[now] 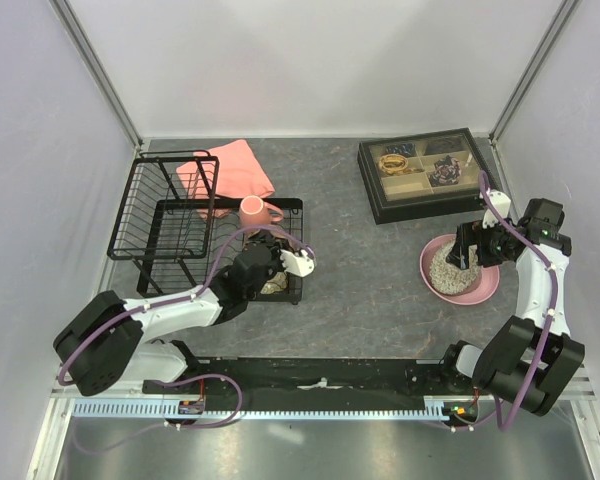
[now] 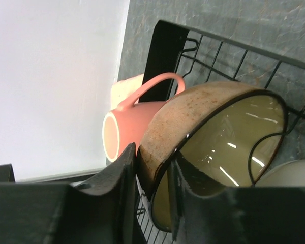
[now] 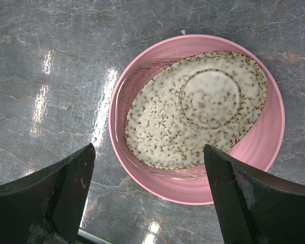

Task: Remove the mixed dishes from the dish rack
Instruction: Pick up the bowl from the dish rack.

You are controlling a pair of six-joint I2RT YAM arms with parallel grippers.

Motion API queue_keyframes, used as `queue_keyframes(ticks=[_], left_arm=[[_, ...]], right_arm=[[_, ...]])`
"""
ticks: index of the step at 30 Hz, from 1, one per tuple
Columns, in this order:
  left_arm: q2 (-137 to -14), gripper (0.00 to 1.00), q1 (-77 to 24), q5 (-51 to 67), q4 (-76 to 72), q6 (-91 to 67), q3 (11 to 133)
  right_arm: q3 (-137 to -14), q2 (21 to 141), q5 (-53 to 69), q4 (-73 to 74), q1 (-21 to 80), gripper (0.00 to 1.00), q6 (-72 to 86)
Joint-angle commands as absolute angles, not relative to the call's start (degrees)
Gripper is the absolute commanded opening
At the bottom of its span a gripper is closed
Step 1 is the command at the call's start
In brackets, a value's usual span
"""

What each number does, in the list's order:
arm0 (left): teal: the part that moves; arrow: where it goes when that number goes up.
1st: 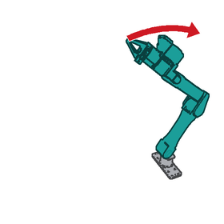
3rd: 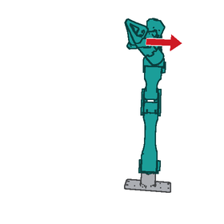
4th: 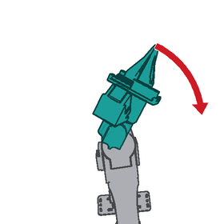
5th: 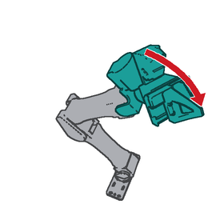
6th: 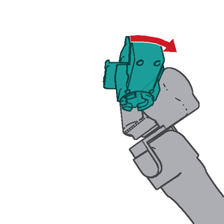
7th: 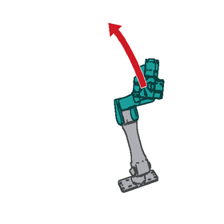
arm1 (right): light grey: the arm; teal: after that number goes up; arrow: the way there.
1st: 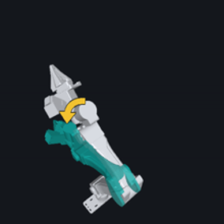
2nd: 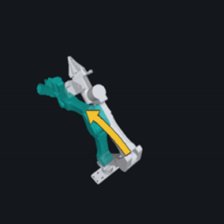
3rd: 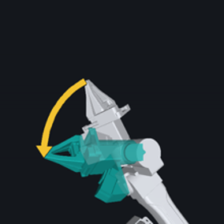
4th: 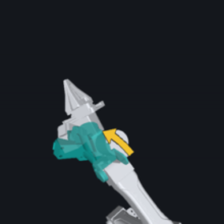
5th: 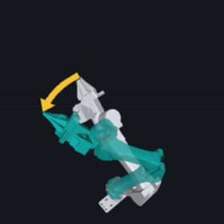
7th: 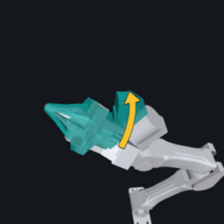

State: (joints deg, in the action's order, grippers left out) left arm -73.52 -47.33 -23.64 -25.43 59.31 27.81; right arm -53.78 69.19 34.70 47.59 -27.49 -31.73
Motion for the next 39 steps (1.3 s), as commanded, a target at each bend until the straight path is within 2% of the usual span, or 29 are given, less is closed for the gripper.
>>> queue_keyframes(ticks=[1, 11, 24, 39], left_arm=[[-74.35, 0.26, -47.64, -22.85, -29.35, 58.89, 26.63], [-74.71, 0.02, -47.64, -23.55, -32.51, 59.59, 26.02], [-75.76, 0.01, -47.64, -26.01, -42.53, 63.72, 23.82], [-70.84, 0.02, -47.64, -26.02, -43.42, 64.86, 22.50]], right_arm=[[-53.35, 69.34, 34.89, 46.58, -27.25, 0.95, -32.08], [-53.09, 69.26, 34.63, 46.49, -27.16, 0.95, -32.17], [-52.91, 70.05, 34.54, 46.14, -27.16, 0.95, -32.34], [-52.91, 71.10, 34.37, 46.06, -27.16, 0.95, -32.34]])
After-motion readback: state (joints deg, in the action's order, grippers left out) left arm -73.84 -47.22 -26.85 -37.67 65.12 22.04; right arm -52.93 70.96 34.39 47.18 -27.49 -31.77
